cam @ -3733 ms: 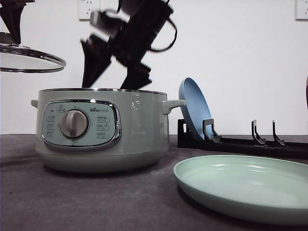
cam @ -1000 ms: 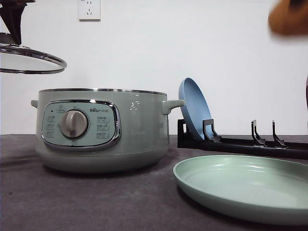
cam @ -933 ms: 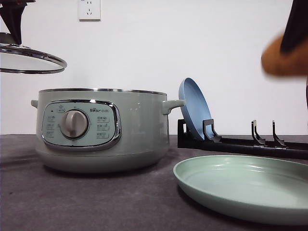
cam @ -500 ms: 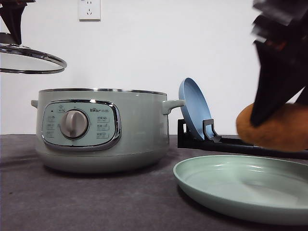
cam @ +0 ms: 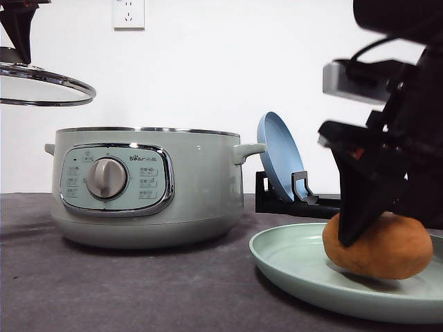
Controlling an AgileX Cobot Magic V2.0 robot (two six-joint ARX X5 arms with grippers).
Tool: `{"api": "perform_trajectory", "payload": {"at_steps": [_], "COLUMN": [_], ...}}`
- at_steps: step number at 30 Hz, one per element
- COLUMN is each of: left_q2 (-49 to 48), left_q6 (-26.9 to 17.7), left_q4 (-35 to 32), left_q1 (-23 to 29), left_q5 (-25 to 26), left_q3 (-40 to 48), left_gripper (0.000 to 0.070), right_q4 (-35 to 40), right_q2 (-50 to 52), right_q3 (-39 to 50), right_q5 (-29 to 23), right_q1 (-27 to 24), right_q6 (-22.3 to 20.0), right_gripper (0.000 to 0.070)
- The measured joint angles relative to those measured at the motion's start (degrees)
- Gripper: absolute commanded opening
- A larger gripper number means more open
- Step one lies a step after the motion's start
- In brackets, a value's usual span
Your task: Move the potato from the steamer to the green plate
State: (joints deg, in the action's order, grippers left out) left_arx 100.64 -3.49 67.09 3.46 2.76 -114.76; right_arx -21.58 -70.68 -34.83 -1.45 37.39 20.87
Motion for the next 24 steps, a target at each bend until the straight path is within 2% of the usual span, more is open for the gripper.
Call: {"api": "perform_trajectory", "payload": {"at_steps": [3,9,14,15,19,24], "left_q2": [0.00,0.00,0.00,0.00,0.00,0.00], "left_q6": [0.00,0.00,0.00,0.00,0.00,0.00], "left_q4": [-0.04,-0.10,-0.17,-0.17,-0.22,-0.24], "left_q1": [0.00,0.00,0.00,0.00,0.00,0.00], "left_q5": [0.02,0.01,0.00,0.02,0.02,0.02], "left_q3": [0.00,0.00,0.00,0.00,0.00,0.00], "left_gripper": [0.0003,0.0003,0.0003,0.0003,0.0003,0.0003], "right_q4": [0.12,0.13,-0.74,-1.76,-8.09,-20.30], "right_q2": [-0.58,-0.59,-0.17,0.30,4.33,12.44], "right_q3": [0.00,0.00,-0.31,-0.78,-5.69,-15.65], "right_q5": [-0.02,0.16,0.13,0.13,0.13,0.39], "right_q1": [-0.27,-0.27,-0.27,-0.27,-0.19,0.16], "right_q6": [0.00,-0.03,0.00,0.00,0.00,-0.02], "right_gripper": [0.0260,0.0386,0.0613,0.0638,0.0649,0.0649]}}
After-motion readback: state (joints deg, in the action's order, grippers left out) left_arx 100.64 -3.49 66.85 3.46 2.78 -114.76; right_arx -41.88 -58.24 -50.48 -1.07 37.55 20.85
